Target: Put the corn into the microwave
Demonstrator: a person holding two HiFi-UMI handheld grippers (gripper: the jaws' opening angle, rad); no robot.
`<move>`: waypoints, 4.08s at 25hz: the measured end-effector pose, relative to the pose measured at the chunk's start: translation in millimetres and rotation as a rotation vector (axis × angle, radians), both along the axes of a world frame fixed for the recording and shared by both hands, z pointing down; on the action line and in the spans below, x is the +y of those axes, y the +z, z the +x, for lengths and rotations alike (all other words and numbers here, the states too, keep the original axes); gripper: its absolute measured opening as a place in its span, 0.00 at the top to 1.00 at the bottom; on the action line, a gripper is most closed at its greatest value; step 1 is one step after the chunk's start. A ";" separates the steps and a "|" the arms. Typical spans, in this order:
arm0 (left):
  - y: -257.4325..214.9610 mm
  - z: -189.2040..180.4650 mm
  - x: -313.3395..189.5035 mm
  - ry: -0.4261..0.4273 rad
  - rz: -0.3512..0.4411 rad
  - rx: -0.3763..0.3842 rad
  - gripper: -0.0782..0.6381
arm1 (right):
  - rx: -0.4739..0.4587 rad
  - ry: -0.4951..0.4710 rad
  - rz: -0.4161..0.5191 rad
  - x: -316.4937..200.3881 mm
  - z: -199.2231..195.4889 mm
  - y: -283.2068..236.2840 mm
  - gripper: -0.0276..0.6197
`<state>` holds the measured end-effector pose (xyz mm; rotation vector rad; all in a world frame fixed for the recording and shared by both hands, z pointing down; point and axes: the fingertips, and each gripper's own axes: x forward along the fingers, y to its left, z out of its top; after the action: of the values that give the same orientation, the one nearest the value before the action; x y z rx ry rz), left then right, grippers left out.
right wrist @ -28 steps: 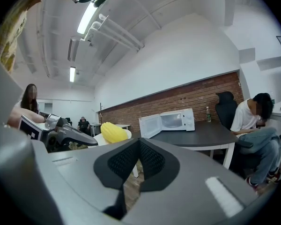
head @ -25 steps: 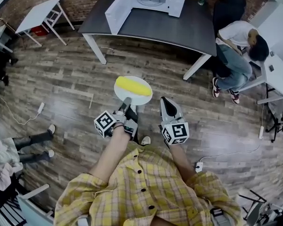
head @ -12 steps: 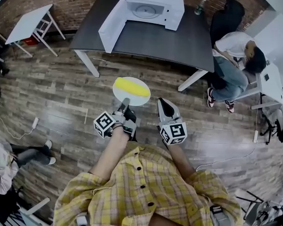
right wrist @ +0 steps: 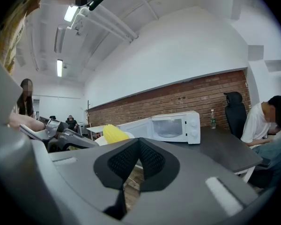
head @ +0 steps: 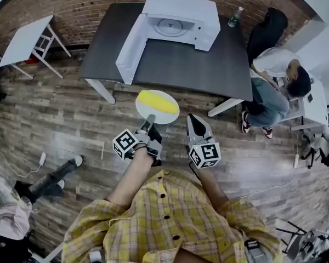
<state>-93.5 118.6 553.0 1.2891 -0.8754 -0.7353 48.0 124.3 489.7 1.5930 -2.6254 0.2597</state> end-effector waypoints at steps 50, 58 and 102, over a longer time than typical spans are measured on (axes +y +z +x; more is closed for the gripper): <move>25.0 68.2 -295.7 -0.079 -0.071 -0.017 0.86 | -0.032 -0.040 -0.010 -292.7 64.6 12.6 0.95; 35.5 68.6 -325.5 -0.115 -0.098 -0.012 0.86 | -0.025 -0.044 -0.043 -313.7 65.4 23.8 0.95; 140.4 74.7 -518.9 -0.145 -0.226 -0.084 0.85 | 0.028 0.022 -0.149 -411.3 64.8 64.0 0.95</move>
<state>-18.8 -400.4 693.4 1.0693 -1.0966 -0.6779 112.8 -287.0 553.8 1.5664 -2.5043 0.4203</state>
